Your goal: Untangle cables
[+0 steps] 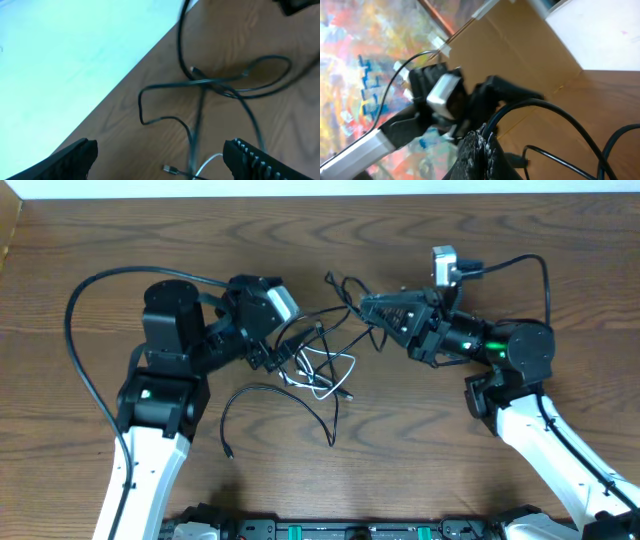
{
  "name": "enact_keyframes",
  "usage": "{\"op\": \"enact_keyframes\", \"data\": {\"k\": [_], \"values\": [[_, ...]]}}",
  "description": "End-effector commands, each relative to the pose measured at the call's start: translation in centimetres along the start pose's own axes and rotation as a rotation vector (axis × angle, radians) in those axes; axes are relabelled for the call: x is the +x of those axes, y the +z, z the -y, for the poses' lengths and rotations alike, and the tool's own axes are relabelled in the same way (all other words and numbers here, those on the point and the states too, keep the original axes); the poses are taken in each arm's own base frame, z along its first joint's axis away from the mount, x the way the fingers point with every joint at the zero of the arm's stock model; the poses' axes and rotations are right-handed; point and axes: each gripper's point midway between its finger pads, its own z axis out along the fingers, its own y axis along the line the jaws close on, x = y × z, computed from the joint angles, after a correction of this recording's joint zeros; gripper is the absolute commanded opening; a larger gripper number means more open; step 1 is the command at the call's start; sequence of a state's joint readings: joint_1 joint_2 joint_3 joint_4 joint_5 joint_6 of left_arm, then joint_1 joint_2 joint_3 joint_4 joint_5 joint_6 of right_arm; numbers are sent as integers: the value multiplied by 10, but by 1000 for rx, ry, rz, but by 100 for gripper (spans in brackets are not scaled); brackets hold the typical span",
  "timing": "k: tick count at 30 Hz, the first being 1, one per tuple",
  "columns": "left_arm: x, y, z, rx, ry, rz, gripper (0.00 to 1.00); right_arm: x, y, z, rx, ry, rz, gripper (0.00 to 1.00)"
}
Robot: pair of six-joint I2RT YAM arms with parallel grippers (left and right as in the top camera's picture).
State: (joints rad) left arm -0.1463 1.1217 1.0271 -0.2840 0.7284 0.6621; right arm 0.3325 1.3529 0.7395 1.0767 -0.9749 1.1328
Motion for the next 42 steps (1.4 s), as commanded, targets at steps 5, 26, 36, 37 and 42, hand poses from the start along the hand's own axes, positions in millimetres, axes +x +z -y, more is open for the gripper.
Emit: {"op": "enact_keyframes", "data": {"k": [5, 26, 36, 37, 42], "values": [[-12, 12, -1, 56, -27, 75, 85, 11, 13, -17, -57, -9, -36, 1], [-5, 34, -67, -305, -57, 7, 85, 50, 26, -42, -161, 25, -188, 1], [7, 9, -117, -626, -104, -70, 86, 61, 24, -39, -157, 59, -245, 1], [6, 8, -118, -633, -102, -66, 86, 63, 24, -36, -149, 67, -256, 1], [-1, 4, -123, -662, -92, -41, 86, 73, 23, -26, -115, 115, -291, 1]]}}
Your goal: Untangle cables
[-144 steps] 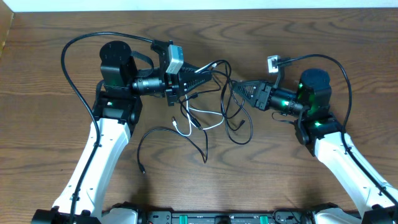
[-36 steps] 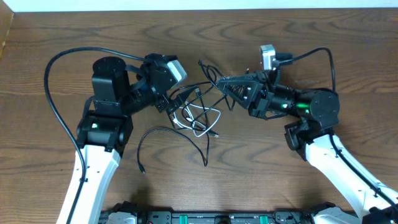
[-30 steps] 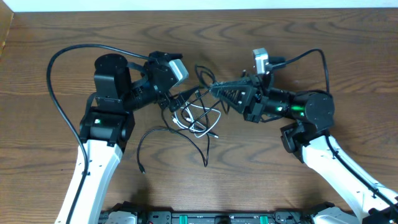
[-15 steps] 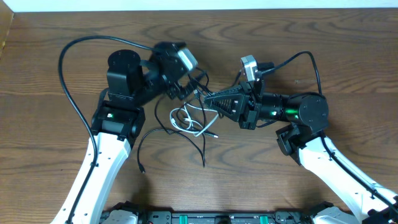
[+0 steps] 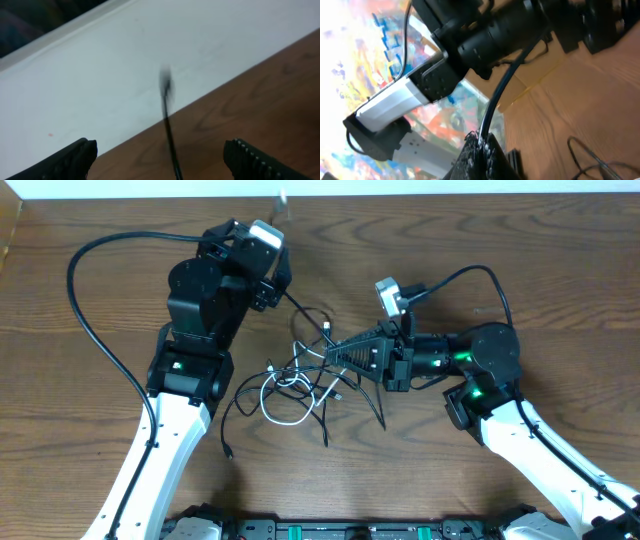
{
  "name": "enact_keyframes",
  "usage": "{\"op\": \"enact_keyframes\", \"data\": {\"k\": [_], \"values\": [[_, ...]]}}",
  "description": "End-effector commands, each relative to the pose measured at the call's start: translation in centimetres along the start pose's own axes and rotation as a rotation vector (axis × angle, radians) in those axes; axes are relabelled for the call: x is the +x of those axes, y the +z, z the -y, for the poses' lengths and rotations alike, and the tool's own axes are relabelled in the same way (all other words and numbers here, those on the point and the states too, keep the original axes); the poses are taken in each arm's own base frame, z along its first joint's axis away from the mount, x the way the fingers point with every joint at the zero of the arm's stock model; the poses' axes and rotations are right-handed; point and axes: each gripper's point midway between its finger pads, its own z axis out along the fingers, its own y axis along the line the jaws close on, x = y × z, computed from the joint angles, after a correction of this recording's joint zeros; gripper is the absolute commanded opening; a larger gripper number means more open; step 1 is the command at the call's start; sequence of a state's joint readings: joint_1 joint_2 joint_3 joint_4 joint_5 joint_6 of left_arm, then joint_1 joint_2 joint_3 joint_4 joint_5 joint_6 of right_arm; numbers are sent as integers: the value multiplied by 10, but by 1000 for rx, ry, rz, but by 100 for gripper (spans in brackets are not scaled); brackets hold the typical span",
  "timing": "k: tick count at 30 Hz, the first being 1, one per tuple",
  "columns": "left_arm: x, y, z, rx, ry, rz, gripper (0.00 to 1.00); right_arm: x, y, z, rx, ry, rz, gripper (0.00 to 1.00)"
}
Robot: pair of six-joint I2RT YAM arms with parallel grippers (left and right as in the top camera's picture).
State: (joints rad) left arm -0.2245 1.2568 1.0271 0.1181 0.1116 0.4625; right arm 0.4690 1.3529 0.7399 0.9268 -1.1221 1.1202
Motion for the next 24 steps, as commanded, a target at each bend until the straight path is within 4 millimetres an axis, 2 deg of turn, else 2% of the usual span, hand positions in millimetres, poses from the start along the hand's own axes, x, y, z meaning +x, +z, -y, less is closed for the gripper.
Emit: {"op": "enact_keyframes", "data": {"k": [1, 3, 7, 10, 13, 15, 20, 24], "values": [[-2, -1, -18, -86, -20, -4, 86, 6, 3, -5, -17, -29, -36, 1], [0, -2, -26, -133, -21, -18, 86, 6, 3, -4, -17, -36, -39, 1], [7, -1, -22, -119, -21, -48, 86, 4, 3, -2, -7, -55, -25, 1], [23, -2, -15, -87, -33, -111, 86, -2, 0, 1, 9, -67, 1, 1], [40, -4, 4, 3, -38, -178, 86, -10, -7, 6, 35, -81, 31, 1], [57, -9, 26, 115, -52, -239, 86, -23, -21, 18, 84, -83, 77, 1], [78, -21, 57, 271, -84, -325, 86, -44, -56, 43, 194, -64, 158, 1], [87, -32, 76, 371, -113, -369, 86, -58, -92, 70, 313, -9, 237, 1]]}}
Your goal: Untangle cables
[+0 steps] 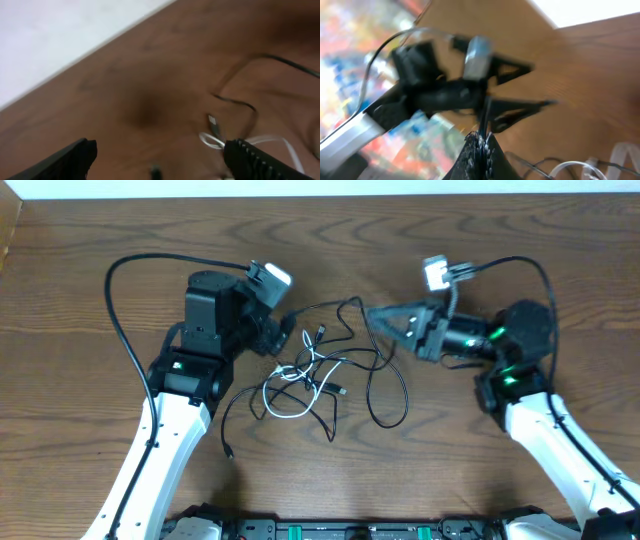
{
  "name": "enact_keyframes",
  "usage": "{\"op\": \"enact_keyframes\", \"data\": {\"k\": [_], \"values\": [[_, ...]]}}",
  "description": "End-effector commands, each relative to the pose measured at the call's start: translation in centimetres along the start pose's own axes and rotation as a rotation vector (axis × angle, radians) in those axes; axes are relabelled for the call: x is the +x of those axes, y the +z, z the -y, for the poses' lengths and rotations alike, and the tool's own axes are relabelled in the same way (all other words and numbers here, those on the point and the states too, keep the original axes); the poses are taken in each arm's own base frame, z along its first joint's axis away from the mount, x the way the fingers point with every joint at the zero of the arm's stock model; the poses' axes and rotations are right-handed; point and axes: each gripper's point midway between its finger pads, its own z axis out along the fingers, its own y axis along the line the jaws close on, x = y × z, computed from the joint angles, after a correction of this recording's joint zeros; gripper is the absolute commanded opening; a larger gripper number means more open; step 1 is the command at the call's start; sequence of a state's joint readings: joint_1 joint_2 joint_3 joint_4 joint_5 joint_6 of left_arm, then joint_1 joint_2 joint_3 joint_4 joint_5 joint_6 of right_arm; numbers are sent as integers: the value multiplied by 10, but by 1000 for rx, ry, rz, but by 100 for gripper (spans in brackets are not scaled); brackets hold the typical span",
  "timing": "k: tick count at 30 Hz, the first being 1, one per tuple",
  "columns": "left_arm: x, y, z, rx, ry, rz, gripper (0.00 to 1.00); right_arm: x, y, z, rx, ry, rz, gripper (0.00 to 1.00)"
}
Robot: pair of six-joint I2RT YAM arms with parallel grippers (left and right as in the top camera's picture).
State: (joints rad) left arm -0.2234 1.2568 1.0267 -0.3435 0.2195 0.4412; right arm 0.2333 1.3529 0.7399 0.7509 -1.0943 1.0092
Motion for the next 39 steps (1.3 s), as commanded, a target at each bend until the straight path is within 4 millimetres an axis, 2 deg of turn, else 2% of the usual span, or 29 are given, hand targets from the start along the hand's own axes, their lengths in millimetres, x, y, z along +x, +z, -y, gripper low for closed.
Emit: {"op": "enact_keyframes", "data": {"k": [1, 4, 5, 13, 17, 22, 26, 30, 33, 39], "values": [[-1, -2, 19, 115, -20, 10, 86, -24, -24, 23, 99, -15, 90, 1], [4, -2, 21, 123, -25, -11, 86, -33, -46, 44, 174, 41, 130, 1], [5, -3, 25, 145, -28, -13, 86, -36, -59, 57, 218, 82, 151, 1], [5, -10, 54, 308, -48, 0, 86, -31, -100, 97, 365, 202, 191, 20], [13, -11, 58, 327, -60, -31, 87, -27, -107, 105, 398, 210, 189, 23], [20, -12, 61, 339, -71, -64, 87, -24, -110, 111, 427, 237, 197, 9], [21, -13, 62, 340, -72, -67, 87, -22, -110, 112, 430, 252, 194, 11], [21, -13, 62, 340, -73, -67, 86, -15, -110, 114, 438, 261, 173, 30], [22, -13, 62, 342, -74, -71, 87, -10, -110, 116, 446, 267, 158, 40], [32, -15, 67, 359, -89, -117, 87, 0, -109, 116, 438, 265, 116, 66]]}}
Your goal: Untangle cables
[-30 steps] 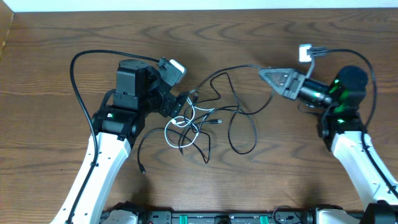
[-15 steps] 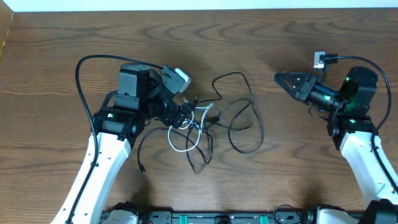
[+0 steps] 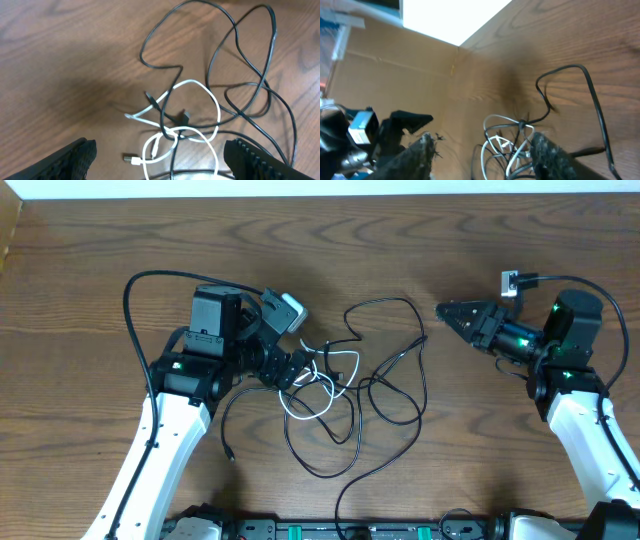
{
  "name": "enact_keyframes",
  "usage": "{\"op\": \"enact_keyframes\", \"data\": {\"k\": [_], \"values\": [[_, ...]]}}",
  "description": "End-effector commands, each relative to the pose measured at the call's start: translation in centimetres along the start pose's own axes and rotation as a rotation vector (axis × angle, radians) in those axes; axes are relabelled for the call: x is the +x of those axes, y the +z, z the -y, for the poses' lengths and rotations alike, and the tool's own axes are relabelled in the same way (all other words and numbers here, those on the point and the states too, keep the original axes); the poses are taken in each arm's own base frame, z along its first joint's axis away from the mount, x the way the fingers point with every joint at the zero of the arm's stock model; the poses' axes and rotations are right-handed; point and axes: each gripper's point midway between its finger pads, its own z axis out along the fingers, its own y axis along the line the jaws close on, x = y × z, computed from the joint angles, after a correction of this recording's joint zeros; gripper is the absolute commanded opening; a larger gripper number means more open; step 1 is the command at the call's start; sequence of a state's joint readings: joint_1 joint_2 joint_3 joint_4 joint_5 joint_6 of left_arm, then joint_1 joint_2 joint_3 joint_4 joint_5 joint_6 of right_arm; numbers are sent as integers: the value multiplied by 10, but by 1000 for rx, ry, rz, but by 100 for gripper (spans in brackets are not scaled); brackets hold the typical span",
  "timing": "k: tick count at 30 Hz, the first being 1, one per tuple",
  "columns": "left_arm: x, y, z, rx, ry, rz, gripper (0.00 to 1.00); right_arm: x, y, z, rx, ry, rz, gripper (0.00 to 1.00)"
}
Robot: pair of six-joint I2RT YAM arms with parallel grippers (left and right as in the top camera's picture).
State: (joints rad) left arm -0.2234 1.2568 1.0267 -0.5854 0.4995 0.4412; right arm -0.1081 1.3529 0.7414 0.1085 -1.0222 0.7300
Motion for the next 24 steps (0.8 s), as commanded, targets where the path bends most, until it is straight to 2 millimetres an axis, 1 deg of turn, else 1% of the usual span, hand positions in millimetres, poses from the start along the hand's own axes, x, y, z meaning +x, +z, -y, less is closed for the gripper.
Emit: {"op": "enact_keyframes", "data": {"k": [1, 4, 6, 12, 14, 17, 19, 22, 24], "values": [[1, -1, 3, 18, -19, -6, 87, 7, -1, -4, -19, -49, -35, 68], [3, -1, 3, 21, -24, -15, 87, 27, 3, -2, -19, -13, -108, 76], [3, -1, 3, 21, -24, -16, 87, 47, 8, 1, -4, 1, -171, 79], [4, 1, 0, 7, -25, -23, 87, 102, 22, -2, 6, -59, -353, 81], [8, 2, -7, -31, -26, -43, 87, 119, 28, 0, 47, -72, -398, 81], [13, 3, -17, -80, -37, -70, 87, 138, 36, 9, 135, -95, -441, 82], [17, 4, -26, -129, -85, -89, 87, 152, 40, 15, 201, -123, -473, 82], [21, 5, -41, -214, -164, -108, 87, 170, 46, 18, 240, -169, -511, 81], [23, 6, -49, -257, -207, -113, 87, 178, 49, 20, 274, -201, -527, 80]]}}
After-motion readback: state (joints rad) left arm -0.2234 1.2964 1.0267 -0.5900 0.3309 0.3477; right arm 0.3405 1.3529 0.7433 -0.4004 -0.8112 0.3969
